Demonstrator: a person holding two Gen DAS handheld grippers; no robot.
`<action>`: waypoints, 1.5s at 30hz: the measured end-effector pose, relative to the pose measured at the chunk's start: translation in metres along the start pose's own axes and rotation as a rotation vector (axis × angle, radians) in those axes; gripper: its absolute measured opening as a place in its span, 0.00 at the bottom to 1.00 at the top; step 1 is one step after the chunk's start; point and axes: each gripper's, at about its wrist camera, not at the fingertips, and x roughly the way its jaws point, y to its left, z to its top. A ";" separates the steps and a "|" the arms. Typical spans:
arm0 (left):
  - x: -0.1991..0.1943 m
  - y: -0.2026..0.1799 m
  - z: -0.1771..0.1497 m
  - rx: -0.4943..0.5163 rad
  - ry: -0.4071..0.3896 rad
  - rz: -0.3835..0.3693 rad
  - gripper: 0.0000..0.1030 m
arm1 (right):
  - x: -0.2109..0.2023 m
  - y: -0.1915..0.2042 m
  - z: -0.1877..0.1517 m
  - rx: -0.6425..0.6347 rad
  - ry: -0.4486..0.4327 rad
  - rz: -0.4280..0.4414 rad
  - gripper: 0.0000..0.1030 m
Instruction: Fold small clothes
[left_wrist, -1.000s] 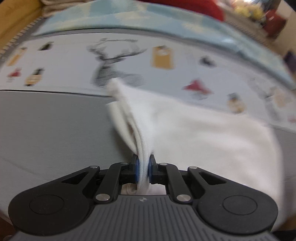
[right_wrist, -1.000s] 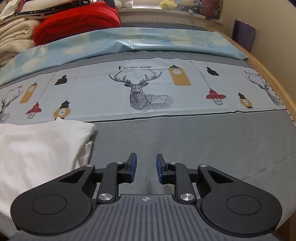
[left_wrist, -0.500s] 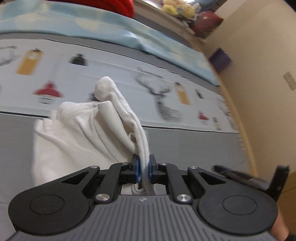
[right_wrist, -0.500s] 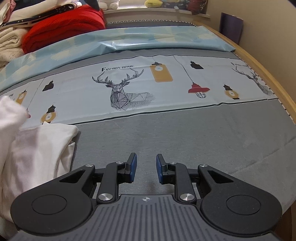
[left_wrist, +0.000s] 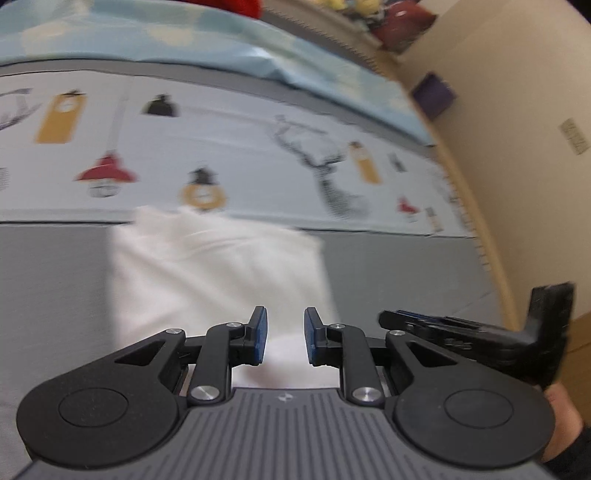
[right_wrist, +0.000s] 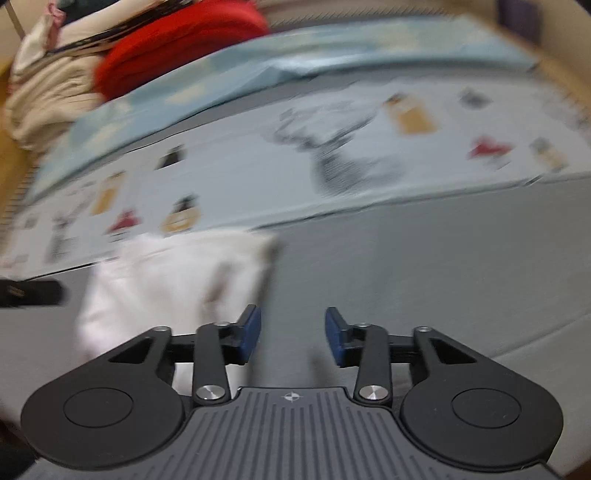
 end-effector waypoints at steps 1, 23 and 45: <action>-0.004 0.009 -0.001 -0.002 0.004 0.012 0.21 | 0.006 0.008 -0.003 0.002 0.030 0.035 0.43; 0.073 0.024 -0.079 0.397 0.347 0.121 0.22 | 0.005 0.019 -0.035 -0.213 0.133 0.071 0.04; 0.021 0.044 -0.047 0.217 0.132 0.078 0.26 | 0.056 0.006 0.022 0.147 -0.164 -0.293 0.10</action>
